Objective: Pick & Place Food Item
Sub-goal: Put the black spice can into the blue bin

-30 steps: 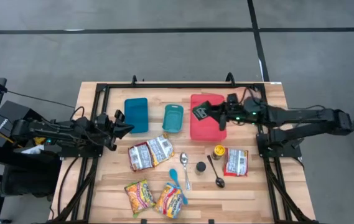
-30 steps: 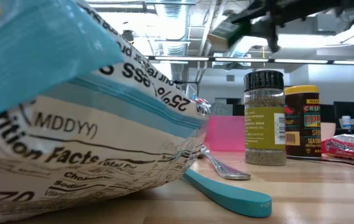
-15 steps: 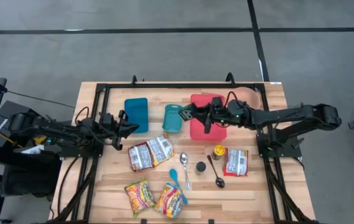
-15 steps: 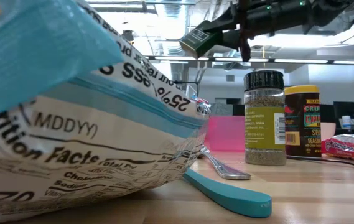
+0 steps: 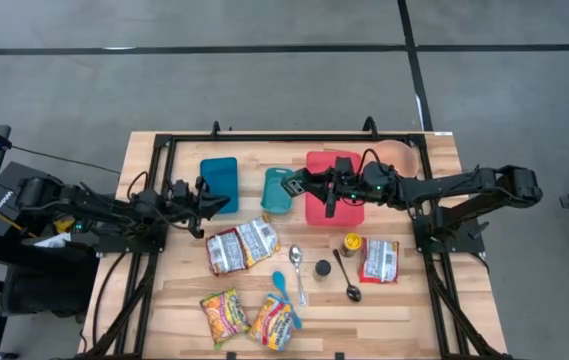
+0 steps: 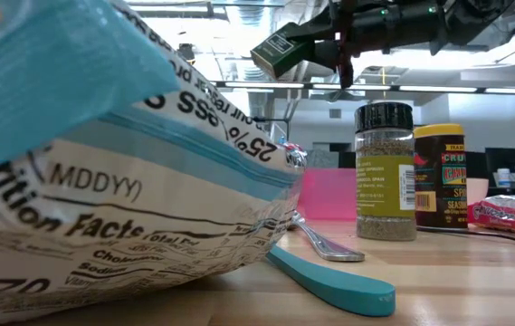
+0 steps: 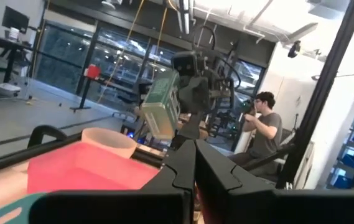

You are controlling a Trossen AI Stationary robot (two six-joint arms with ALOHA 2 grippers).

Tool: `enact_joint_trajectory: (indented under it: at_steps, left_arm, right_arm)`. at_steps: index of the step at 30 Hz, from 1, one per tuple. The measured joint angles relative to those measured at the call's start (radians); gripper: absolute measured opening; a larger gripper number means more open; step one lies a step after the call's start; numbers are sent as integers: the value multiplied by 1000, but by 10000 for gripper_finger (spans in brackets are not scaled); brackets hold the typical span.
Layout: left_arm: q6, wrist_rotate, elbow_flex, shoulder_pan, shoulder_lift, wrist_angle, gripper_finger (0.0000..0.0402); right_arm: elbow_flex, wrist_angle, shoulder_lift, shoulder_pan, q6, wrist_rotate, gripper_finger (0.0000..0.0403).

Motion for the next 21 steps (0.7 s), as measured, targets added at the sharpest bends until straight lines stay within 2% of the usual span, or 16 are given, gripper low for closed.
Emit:
enact_joint_trajectory:
  at_steps: [5, 9, 15, 21]
  left_arm:
    - [-6, 64, 79, 40, 66, -49, 1]
    - [-40, 134, 133, 83, 109, -83, 19]
    - [-138, 158, 150, 154, 150, -84, 88]
    - [-278, 358, 149, 241, 193, -34, 161]
  right_arm:
    - [0, 6, 0, 9, -4, 0, 121]
    - [0, 5, 0, 21, -13, 0, 133]
    - [0, 11, 0, 46, -26, -1, 120]
    - [0, 54, 0, 53, -29, -17, 130]
